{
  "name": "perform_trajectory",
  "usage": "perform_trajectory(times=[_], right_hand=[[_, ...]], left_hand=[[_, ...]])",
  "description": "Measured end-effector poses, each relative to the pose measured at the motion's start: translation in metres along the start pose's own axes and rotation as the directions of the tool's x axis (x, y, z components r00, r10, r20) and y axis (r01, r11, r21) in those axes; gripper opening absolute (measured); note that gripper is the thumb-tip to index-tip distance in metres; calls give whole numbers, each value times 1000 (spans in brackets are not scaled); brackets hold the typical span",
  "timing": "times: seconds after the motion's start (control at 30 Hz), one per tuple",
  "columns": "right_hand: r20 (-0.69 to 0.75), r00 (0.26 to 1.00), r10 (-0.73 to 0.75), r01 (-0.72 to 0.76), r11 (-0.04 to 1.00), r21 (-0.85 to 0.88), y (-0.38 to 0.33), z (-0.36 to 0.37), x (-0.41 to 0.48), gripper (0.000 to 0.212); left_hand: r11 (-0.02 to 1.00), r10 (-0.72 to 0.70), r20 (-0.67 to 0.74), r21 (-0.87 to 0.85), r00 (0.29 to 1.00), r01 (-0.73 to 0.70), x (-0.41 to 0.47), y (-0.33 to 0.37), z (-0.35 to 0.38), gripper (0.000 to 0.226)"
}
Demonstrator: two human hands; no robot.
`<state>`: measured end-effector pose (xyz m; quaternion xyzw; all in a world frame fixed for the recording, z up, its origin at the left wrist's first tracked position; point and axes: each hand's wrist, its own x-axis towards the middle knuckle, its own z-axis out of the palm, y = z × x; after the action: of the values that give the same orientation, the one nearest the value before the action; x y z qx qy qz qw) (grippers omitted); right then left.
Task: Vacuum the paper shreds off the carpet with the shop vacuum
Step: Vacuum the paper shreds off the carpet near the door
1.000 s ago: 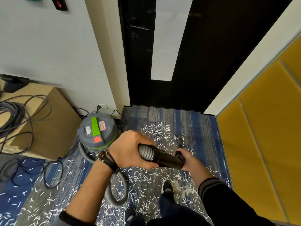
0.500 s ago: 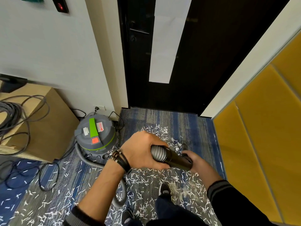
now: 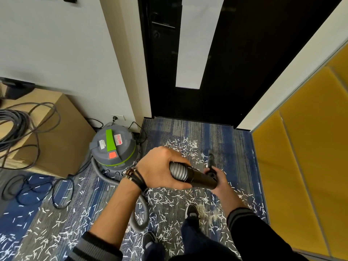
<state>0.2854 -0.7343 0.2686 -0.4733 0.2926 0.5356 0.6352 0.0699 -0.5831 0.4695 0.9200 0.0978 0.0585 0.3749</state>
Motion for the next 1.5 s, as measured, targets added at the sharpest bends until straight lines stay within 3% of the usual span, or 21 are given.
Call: perform_trajectory(times=[0.1,0.3,0.47,0.67,0.8,1.0,1.1,1.23,1.3,1.4,1.5], right_hand=[[-40,999,8,-11,998,-68,-5,1,-5,11],[-151,988,22,-67,951,-303,-18,-1,-15,15],[-129,991,22,-82,870,-486,-1,22,-27,20],[-46,998,40,-57,881,-469,37,41,-28,24],[-54,997,52,-68,930,-361,68,44,-29,23],[-71,997,-7,-16,948,-317,74,62,-30,14],[-3,999,-52,49,953,-300,69,73,-20,18],[96,988,-119,145,931,-336,57,83,4,30],[69,989,-134,150,927,-343,52,96,2,28],[-43,996,-82,66,956,-287,48,106,14,28],[-108,993,-36,-4,939,-345,50,108,23,28]], left_hand=[[1000,5,-6,-12,1000,-5,-5,-6,-3,43],[1000,5,-10,3,1000,-5,-18,-3,-3,34],[999,12,-40,48,999,-10,-38,-1,-12,35],[997,-17,-58,71,998,21,-70,-11,-32,47],[996,-60,-77,60,995,65,-92,-22,-41,55],[978,-162,-379,64,911,200,-127,-17,-35,65],[976,-121,-426,114,897,186,-125,-6,-26,63],[975,-131,-406,110,904,191,-113,-11,-26,75],[972,-172,-359,92,917,218,-102,-23,-28,83],[971,-188,-302,87,935,223,-79,-44,-37,65],[980,-144,-170,113,975,164,-63,-57,-49,52]])
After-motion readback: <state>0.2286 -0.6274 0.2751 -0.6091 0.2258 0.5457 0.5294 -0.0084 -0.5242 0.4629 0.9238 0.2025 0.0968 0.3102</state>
